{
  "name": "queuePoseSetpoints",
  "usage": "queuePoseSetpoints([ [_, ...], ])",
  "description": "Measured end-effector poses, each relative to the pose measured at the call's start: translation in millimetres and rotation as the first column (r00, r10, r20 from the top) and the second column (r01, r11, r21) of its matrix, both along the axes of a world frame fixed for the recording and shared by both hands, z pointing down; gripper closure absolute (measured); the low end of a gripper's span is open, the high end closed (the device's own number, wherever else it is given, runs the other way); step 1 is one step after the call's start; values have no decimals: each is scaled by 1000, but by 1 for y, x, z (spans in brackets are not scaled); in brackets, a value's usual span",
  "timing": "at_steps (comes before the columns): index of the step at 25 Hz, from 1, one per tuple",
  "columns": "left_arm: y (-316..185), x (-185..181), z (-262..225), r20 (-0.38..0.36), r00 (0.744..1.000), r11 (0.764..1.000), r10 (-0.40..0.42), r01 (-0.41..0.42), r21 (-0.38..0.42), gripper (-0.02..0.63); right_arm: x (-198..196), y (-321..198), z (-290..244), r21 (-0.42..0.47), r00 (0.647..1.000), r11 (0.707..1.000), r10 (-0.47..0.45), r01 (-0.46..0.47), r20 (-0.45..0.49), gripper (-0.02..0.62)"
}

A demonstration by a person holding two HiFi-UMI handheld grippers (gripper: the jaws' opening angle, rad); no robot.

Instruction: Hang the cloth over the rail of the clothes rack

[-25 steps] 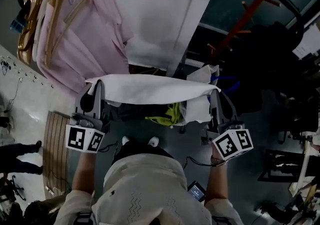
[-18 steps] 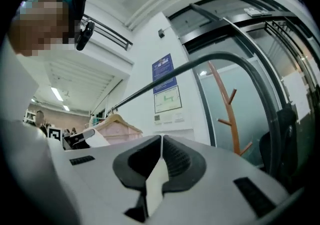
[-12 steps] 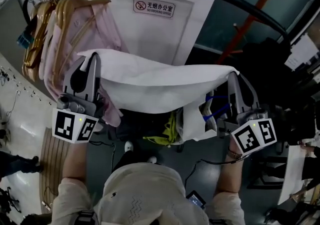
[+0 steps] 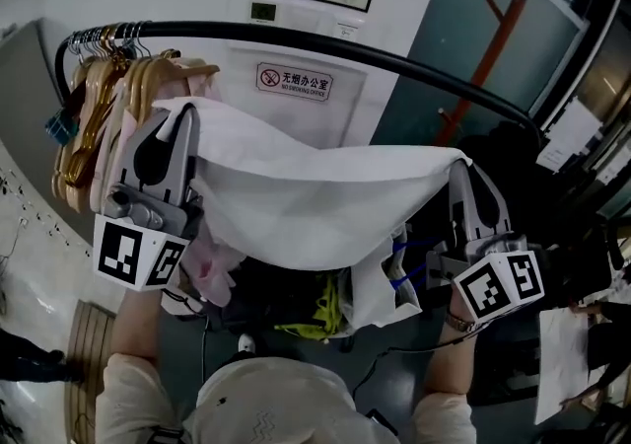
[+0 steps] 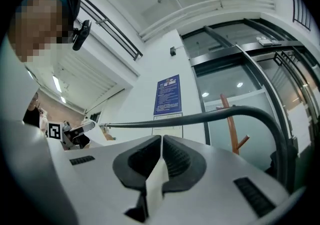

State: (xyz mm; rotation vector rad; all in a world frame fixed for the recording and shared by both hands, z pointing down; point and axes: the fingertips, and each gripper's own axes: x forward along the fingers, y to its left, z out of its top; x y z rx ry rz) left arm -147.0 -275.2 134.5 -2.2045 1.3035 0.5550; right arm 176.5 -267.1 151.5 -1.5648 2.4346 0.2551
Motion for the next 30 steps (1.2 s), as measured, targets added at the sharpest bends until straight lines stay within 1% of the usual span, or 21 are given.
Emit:
queuePoseSetpoints([
  [3,-4,-3,-20,10,1000,999,-2,1,34,589,-4,-3,-23,35,999,999,30,-29,-24,571],
  [6,-9,-3,-47,20,1000,996,-16,15,89,589,-5,-10,-54,91,997,994,62,-57,-49,571],
  [11,-18,-1,-94,33,998,984,-49,42,172,589,-4,-22,-109,149,997,987,67,-61,-34,571],
  [14,-24,-1,-123,62,994,974,-90,75,213,589,-4,-30,-142,180,996,981,84,-76,-39,571],
  [20,-54,-4,-178,100,985,963,-144,117,242,589,-6,-56,-200,250,987,961,142,-120,-71,569],
  [24,-83,0,-202,132,976,958,-175,137,251,589,-4,-83,-218,263,980,953,181,-153,-83,571],
  [28,-93,4,-220,166,960,945,-225,173,277,589,0,-90,-236,289,975,941,206,-176,-78,570],
  [30,-104,7,-226,181,954,946,-240,187,266,589,3,-96,-245,293,974,939,211,-180,-77,571],
])
